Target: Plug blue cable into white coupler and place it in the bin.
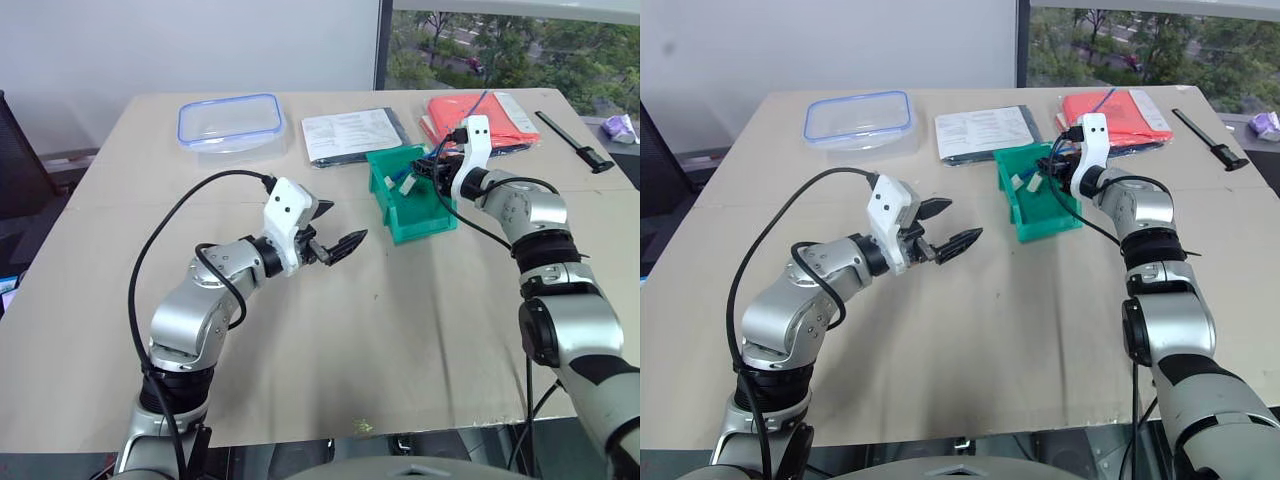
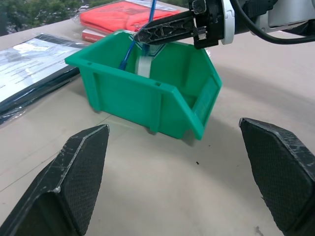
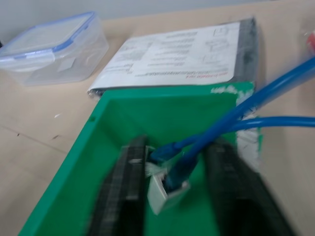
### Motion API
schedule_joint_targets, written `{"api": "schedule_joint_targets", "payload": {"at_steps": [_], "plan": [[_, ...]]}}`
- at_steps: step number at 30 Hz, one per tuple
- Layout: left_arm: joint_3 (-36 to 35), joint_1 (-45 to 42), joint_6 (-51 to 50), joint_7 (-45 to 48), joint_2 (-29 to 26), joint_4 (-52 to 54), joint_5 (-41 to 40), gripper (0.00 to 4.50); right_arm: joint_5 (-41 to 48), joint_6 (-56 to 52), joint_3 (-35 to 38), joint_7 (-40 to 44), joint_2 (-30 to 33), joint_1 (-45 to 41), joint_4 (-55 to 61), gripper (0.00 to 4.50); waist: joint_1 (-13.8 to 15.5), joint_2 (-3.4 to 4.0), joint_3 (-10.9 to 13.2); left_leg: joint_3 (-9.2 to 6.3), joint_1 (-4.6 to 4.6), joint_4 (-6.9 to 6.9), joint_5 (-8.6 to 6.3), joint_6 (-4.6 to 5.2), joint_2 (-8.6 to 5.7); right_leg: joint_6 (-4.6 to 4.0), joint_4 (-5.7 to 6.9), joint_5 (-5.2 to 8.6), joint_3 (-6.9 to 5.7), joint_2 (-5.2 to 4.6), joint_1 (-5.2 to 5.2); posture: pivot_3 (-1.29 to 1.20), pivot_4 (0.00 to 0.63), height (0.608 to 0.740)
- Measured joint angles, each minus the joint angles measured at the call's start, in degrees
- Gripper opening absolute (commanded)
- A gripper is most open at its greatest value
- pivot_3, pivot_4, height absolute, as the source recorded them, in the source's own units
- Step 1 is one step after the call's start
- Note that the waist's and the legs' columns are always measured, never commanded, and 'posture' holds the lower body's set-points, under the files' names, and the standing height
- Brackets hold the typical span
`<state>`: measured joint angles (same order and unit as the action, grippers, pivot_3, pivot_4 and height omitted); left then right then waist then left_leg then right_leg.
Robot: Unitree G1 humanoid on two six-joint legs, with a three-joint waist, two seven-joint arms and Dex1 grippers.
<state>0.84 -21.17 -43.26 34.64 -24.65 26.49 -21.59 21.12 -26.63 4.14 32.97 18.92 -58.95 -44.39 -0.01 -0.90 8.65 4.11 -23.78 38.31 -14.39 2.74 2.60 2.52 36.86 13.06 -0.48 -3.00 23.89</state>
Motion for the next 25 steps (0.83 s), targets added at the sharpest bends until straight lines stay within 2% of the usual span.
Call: {"api": "schedule_joint_targets", "payload": {"at_steps": [3, 4, 6, 9, 13, 18, 21, 25], "plan": [[-0.1, -0.1, 0.0, -0.4, -0.1, 0.0, -0.4, 4.37, -0.1, -0.2, 1.4, -0.4, 1.3, 1.5, 5.0, 4.16, -0.2, 0.00, 0.0, 0.00, -0.01, 0.00, 0.00, 0.00, 0.00, 0.00, 0.00, 0.00, 0.01, -0.02, 0.00, 0.00, 0.150, 0.740], [-0.1, -0.1, -0.1, -0.5, -0.2, 0.0, -0.5, 4.37, -0.1, -0.9, 1.4, -0.3, 1.9, 2.4, 7.5, 4.44, -0.2, 0.00, 0.0, -0.02, -0.02, 0.00, 0.00, 0.00, 0.01, 0.00, 0.00, 0.00, -0.01, -0.04, 0.00, 0.00, 0.150, 0.740], [-0.3, -0.1, -0.1, -0.5, -0.3, 0.0, -0.8, 4.37, 0.9, -3.3, 1.8, 0.1, 3.5, 5.8, 14.6, 4.44, -0.1, 0.00, 0.0, -0.05, -0.04, -0.01, 0.00, 0.00, 0.04, 0.01, -0.02, 0.00, -0.04, -0.06, -0.01, 0.00, 0.150, 0.740], [-0.2, 1.4, 0.4, -0.4, -1.4, 0.3, -1.0, 4.37, 5.3, -9.5, 4.3, 0.9, 6.6, 18.2, 32.6, 4.44, 0.3, 0.00, 0.0, -0.05, -0.03, -0.05, -0.02, -0.01, 0.11, 0.04, -0.05, 0.02, -0.04, -0.08, 0.00, 0.00, 0.150, 0.740], [-0.4, 6.7, 5.7, -1.4, -1.2, 0.5, 0.6, 4.37, 7.0, -7.7, 5.6, 4.7, 9.6, 36.8, 47.2, 4.44, 0.3, 0.05, 0.0, 0.02, 0.00, -0.10, -0.02, 0.00, 0.04, 0.04, -0.05, 0.03, 0.01, -0.07, 0.02, 0.00, 0.150, 0.740], [-2.4, 20.4, 15.2, -2.2, -1.1, 1.5, 3.5, 4.37, 5.4, 7.1, 6.4, 15.5, 12.3, 53.9, 49.3, 4.44, -0.4, 0.05, 0.0, 0.05, 0.14, -0.07, -0.03, 0.02, 0.03, 0.02, -0.05, 0.05, 0.09, -0.04, -0.07, 0.00, 0.150, 0.740], [-2.7, 30.4, 22.5, -1.5, -2.0, 0.9, 6.1, 4.43, 4.1, 11.9, 5.6, 22.1, 15.9, 61.0, 48.7, 4.50, -0.7, 0.06, 0.0, 0.14, 0.29, -0.04, -0.03, 0.02, 0.16, -0.22, -0.04, 0.18, 0.17, -0.09, -0.16, 0.00, 0.150, 0.740], [-2.7, 38.5, 32.4, -2.4, -1.7, -2.4, 10.8, 4.43, 2.5, 19.4, 5.6, 25.8, 16.2, 63.1, 45.2, 4.50, -0.6, 0.03, 0.0, 0.17, 0.47, 0.02, -0.03, 0.02, 0.18, -0.22, -0.04, 0.17, 0.21, -0.15, -0.27, 0.00, 0.150, 0.740]]}}
